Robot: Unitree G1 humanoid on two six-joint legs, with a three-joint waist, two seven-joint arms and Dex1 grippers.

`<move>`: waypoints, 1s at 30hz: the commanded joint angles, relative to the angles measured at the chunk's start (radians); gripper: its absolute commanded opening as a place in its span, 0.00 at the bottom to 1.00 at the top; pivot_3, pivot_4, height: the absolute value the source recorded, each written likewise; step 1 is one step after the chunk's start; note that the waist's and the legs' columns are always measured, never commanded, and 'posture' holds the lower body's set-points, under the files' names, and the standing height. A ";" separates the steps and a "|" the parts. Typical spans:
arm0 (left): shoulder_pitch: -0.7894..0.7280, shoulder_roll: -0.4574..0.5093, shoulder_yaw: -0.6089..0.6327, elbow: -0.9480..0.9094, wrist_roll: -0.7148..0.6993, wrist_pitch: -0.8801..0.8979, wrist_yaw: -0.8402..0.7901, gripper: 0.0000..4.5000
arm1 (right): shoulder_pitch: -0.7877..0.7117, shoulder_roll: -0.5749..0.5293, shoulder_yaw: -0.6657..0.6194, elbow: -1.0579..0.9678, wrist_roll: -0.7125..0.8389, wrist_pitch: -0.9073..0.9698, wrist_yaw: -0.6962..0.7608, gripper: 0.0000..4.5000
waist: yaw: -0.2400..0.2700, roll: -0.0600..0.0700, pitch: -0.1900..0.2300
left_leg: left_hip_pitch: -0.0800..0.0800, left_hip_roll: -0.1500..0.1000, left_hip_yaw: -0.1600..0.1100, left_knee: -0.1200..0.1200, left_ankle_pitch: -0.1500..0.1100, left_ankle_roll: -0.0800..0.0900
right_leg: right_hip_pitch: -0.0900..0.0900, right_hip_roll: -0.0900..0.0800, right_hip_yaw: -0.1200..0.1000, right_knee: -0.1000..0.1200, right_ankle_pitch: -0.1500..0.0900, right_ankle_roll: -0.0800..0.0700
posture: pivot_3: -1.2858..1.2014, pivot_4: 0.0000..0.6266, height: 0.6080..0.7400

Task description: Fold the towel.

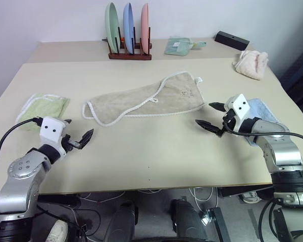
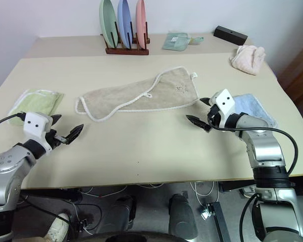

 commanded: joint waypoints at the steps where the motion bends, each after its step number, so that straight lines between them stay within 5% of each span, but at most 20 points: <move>1: -0.006 0.002 0.012 -0.021 0.010 -0.025 0.004 0.99 | -0.023 -0.010 -0.011 -0.009 0.000 -0.024 -0.002 1.00 | 0.000 0.000 0.000 | 0.000 0.000 0.000 0.000 0.000 0.000 | 0.000 0.000 0.000 0.000 0.000 0.000 | 0.52 0.24 1.00; 11: -0.009 -0.002 -0.040 -0.042 0.010 -0.026 -0.029 0.99 | 0.014 0.025 0.005 -0.076 -0.004 -0.004 -0.039 1.00 | 0.000 0.000 0.000 | 0.000 0.000 0.000 0.000 0.000 0.000 | 0.000 0.000 0.000 0.000 0.000 0.000 | 0.52 0.24 1.00; 18: -0.058 0.031 -0.211 -0.115 0.024 0.002 -0.150 0.99 | 0.070 0.076 0.029 -0.167 -0.001 0.022 -0.100 1.00 | 0.004 0.000 0.000 | 0.000 0.000 0.000 0.000 0.000 0.000 | 0.000 0.000 0.000 0.000 0.000 0.000 | 0.52 0.24 1.00; 30: -0.364 -0.001 -0.389 0.321 0.329 -0.117 -0.030 0.99 | 0.177 0.118 0.031 -0.336 0.019 0.109 -0.197 1.00 | 0.002 0.000 0.000 | 0.000 0.000 0.000 0.001 0.000 0.000 | 0.000 0.000 0.000 0.001 0.000 0.000 | 0.52 0.24 1.00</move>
